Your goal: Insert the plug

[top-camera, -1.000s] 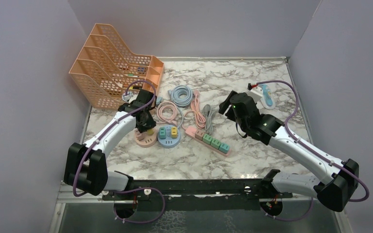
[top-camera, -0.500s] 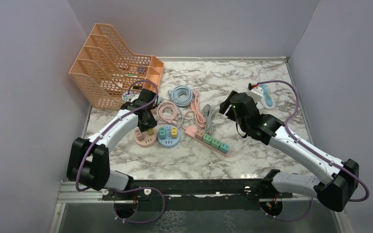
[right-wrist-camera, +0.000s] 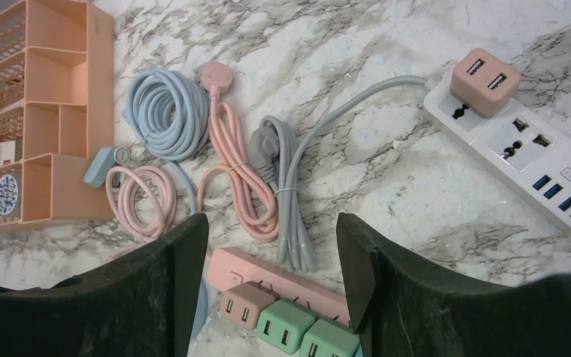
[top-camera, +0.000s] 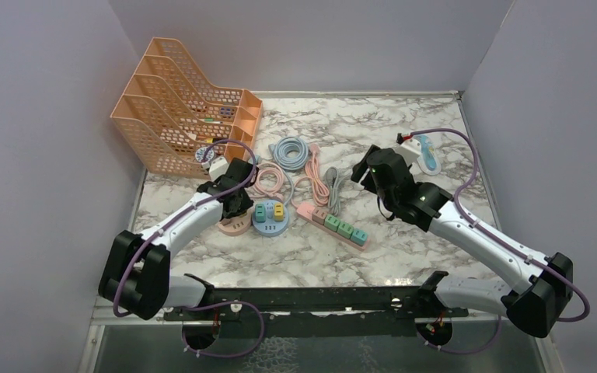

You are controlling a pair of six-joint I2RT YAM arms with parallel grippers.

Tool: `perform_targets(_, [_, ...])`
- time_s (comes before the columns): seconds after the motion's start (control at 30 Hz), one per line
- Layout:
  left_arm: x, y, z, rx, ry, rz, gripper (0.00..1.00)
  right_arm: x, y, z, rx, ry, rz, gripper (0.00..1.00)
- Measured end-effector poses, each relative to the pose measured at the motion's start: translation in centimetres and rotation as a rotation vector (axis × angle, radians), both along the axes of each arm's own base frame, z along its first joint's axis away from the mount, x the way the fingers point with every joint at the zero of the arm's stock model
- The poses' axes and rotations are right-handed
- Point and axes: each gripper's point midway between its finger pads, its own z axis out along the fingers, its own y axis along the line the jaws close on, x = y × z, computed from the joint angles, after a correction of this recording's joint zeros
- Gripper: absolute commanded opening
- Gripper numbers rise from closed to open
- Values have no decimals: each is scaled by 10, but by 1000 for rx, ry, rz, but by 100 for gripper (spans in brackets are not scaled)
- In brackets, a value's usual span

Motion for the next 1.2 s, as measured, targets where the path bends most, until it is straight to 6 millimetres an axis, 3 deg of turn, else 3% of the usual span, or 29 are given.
perform_targets(0.17, [2, 1, -4, 31, -32, 18, 2, 1, 1, -3, -7, 8, 0, 63])
perform_targets(0.23, [3, 1, -4, 40, -32, 20, 16, 1, 1, -4, -9, 10, 0, 63])
perform_targets(0.33, [6, 0, 1, 41, -37, 20, 44, 1, 0, -4, -14, 10, -1, 64])
perform_targets(0.43, [5, -2, 5, 39, -15, 15, 56, 1, -1, -5, -37, 7, 7, 65])
perform_targets(0.53, [-7, -1, 7, 52, 59, -16, 60, 1, -3, -4, -103, 0, 53, 65])
perform_targets(0.63, [5, -7, 36, 33, 26, -41, 63, 1, -3, -1, -175, -13, 114, 65])
perform_targets(0.77, [29, -15, 93, -8, -111, -73, 64, 1, -3, 6, -247, -38, 186, 66])
perform_targets(0.9, [39, -18, 141, -27, -235, -124, 65, 1, 1, 13, -295, -58, 255, 67])
perform_targets(1.0, [38, -17, 160, -14, -284, -182, 70, 3, 4, 21, -308, -64, 285, 68])
perform_targets(1.07, [36, -17, 165, -2, -300, -220, 79, 4, 3, 24, -315, -64, 290, 69])
perform_targets(1.2, [28, -16, 174, 14, -342, -305, 88, 2, -5, 22, -333, -52, 283, 70])
